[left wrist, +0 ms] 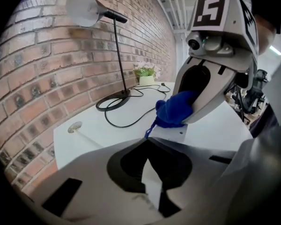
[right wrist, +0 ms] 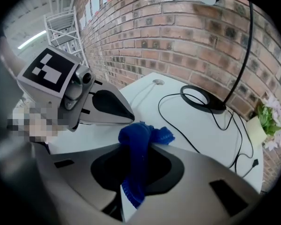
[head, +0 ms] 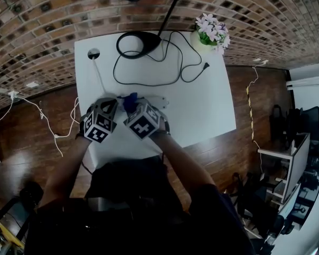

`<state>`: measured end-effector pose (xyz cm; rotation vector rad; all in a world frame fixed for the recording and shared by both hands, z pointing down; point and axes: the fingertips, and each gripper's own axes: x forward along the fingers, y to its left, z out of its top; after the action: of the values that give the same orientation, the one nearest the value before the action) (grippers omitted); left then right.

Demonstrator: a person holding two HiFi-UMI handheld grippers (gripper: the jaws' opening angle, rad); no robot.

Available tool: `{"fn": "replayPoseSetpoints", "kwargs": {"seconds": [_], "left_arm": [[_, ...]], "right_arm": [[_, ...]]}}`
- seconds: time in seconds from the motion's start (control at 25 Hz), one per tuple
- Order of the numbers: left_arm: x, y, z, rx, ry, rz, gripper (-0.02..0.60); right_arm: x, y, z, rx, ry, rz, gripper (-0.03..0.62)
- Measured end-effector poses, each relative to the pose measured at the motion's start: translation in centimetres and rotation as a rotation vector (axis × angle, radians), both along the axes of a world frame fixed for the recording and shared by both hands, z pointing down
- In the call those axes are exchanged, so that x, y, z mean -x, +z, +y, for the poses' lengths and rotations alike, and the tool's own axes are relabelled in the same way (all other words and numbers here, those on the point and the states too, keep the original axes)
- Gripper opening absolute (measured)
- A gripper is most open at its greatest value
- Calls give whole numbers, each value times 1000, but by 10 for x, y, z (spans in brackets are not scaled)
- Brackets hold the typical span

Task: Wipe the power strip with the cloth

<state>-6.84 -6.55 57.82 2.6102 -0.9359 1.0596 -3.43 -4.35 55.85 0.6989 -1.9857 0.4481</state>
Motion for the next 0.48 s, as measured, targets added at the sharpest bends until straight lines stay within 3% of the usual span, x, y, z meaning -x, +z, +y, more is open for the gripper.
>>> {"fn": "replayPoseSetpoints", "kwargs": {"seconds": [0.48], "left_arm": [[2, 5, 0, 15, -22, 4, 6]], "right_arm": [[42, -1, -3, 3, -11, -114, 58]]}}
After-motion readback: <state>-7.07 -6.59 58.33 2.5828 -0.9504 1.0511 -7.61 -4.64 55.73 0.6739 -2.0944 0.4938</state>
